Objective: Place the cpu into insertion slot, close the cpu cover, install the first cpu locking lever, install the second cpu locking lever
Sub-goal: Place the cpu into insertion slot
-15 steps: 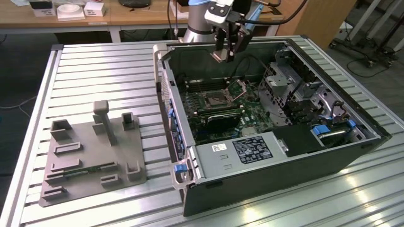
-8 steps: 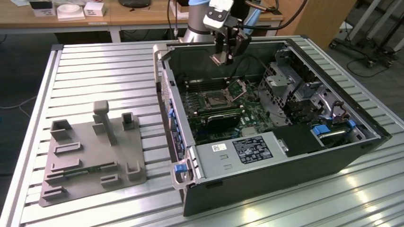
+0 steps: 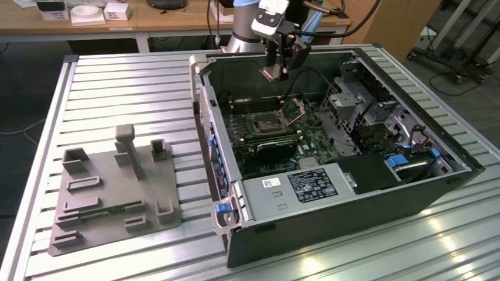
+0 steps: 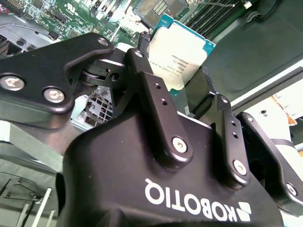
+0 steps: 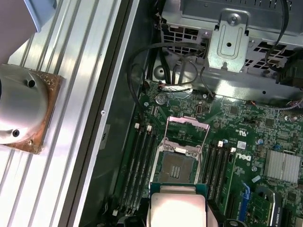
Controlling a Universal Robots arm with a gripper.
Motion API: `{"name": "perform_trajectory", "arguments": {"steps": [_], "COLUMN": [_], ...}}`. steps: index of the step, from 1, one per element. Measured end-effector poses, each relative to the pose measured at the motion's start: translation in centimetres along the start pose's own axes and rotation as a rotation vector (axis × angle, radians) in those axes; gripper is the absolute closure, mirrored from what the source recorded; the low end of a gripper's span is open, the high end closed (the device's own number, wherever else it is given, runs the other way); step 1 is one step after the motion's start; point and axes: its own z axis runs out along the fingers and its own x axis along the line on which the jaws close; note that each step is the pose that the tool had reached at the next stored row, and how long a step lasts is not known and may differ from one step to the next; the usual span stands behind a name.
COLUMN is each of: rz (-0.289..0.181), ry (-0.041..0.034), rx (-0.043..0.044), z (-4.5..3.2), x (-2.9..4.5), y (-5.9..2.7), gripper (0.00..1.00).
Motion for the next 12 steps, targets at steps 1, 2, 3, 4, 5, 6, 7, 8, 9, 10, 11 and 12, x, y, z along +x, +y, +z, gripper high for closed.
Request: {"name": "perform_trajectory", "arguments": {"steps": [1, 2, 3, 4, 5, 6, 7, 8, 9, 10, 11, 12], "rz": [0.0, 0.0, 0.0, 0.0, 0.0, 0.0, 0.0, 0.001, 0.003, 0.005, 0.009, 0.013], "ry": [0.0, 0.0, 0.0, 0.0, 0.0, 0.0, 0.0, -0.0001, -0.0002, -0.0004, -0.0006, -0.001], "rx": [0.0, 0.0, 0.0, 0.0, 0.0, 0.0, 0.0, -0.0001, 0.0, -0.0002, -0.0003, -0.0004], "z": [0.0, 0.0, 0.0, 0.0, 0.0, 0.0, 0.0, 0.0, 0.0, 0.01, 0.02, 0.03], "x": [0.0, 0.0, 0.0, 0.0, 0.0, 0.0, 0.0, 0.0, 0.0, 0.0, 0.0, 0.0], "y": [0.0, 0.0, 0.0, 0.0, 0.0, 0.0, 0.0, 0.0, 0.0, 0.0, 0.0, 0.0], "gripper": [0.46, 0.46, 0.46, 0.46, 0.46, 0.46, 0.46, 0.46, 0.46, 0.46, 0.46, 0.46]}}
